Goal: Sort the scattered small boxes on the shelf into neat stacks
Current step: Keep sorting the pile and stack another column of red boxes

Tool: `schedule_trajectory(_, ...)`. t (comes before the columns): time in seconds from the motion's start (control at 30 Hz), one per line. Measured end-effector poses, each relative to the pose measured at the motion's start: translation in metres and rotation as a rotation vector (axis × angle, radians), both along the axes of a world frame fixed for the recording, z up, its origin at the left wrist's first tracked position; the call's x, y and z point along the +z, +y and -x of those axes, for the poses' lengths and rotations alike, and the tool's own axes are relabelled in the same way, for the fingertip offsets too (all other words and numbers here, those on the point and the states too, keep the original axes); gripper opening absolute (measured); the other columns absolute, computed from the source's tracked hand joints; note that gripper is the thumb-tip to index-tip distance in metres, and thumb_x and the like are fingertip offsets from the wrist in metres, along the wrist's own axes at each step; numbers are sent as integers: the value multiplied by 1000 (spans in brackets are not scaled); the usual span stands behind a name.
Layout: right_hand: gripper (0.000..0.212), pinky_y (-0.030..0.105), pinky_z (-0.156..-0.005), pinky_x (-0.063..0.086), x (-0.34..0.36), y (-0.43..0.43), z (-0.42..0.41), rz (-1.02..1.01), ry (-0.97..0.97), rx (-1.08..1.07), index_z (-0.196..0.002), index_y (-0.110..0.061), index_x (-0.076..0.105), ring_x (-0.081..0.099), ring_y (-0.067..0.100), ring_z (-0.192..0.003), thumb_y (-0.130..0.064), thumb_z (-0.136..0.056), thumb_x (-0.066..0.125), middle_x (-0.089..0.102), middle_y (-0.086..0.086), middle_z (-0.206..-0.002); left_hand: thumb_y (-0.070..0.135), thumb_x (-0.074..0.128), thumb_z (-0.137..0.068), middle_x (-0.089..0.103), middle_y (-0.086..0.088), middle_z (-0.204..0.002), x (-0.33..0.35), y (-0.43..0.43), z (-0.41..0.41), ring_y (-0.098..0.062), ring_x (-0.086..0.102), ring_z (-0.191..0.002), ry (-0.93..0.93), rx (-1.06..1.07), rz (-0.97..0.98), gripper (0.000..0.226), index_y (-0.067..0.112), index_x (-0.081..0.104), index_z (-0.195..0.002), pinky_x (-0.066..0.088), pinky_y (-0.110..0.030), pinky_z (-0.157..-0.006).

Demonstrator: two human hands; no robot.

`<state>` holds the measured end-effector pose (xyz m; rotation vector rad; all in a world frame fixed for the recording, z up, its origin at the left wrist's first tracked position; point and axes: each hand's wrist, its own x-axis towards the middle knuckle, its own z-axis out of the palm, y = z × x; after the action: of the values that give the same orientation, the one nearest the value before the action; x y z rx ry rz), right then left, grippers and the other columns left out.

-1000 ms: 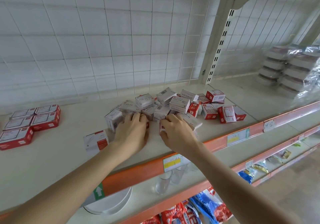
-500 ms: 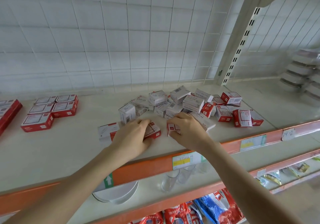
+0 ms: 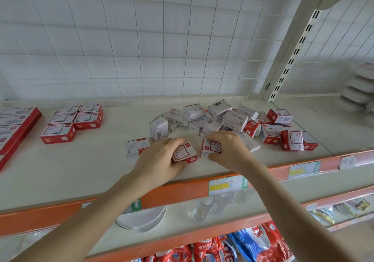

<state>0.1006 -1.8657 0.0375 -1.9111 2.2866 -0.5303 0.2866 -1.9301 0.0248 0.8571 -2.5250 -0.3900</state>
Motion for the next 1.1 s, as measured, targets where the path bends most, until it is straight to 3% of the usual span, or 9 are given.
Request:
schedule_trajectory(0.13,48,13,-79,30,2,-5,-12,52,-48,4,-122,-13,57,52,20,-106,-16,-76,70,58,4,-114,36,66,-79,65,-4,-112,4,-6,-12,-24,61,-101,89,-4,38,47,15,59,-121,47,-30,-78)
schedule_trajectory(0.23,44,8,-69,32,10,-10,-23,159,-103,-4,-117,-12,60,55,19,-99,-13,-75,70,58,3,-109,49,47,-75,68,-6,-104,13,-14,-28,-27,63,-94,117,18,80,55,14,63,-114,52,-36,-72)
schedule_trajectory(0.4,40,2,-71,33,26,-28,-55,284,-186,47,-110,-10,65,52,13,-91,-7,-70,71,55,1,-99,46,48,-75,68,-8,-100,26,-32,-71,-27,65,-87,177,122,97,55,7,64,-110,54,-36,-69)
schedule_trajectory(0.5,39,-2,-72,33,30,-40,-84,287,-219,133,-106,-7,66,50,11,-84,-2,-68,70,52,0,-94,39,58,-76,68,-10,-102,27,-39,-103,-28,64,-90,176,217,79,49,6,63,-112,49,-31,-72)
schedule_trajectory(0.63,41,3,-73,33,27,-59,-126,227,-222,216,-110,-9,65,55,19,-94,-3,-69,69,57,6,-103,18,71,-79,63,-10,-116,16,-46,-146,-28,60,-105,162,349,-6,45,7,58,-121,44,-32,-83)
schedule_trajectory(0.73,44,12,-75,33,20,-69,-156,197,-219,281,-113,-9,63,55,21,-98,-5,-70,69,57,8,-108,18,68,-81,58,-9,-125,3,-50,-171,-27,55,-114,72,416,-100,52,10,51,-129,42,-36,-92)
schedule_trajectory(0.9,43,38,-84,47,4,-79,-185,100,-155,334,-114,-11,63,57,27,-99,-12,-71,69,62,9,-108,17,65,-82,55,-10,-127,-10,-60,-194,-27,50,-118,-18,473,-156,53,12,48,-132,42,-38,-96)
schedule_trajectory(1.03,34,43,-68,51,-7,-81,-187,258,-1,340,-90,-11,71,64,32,-76,-32,-68,56,69,6,-84,10,72,-74,57,-13,-122,-5,-59,-192,-32,50,-115,4,406,-43,55,7,54,-126,41,-38,-93)
schedule_trajectory(1.1,37,41,-65,49,-6,-84,-179,336,76,299,-85,-13,71,64,31,-77,-37,-71,47,68,4,-82,9,76,-68,63,-15,-112,-3,-57,-185,-36,57,-105,17,346,41,51,4,61,-117,45,-38,-86)
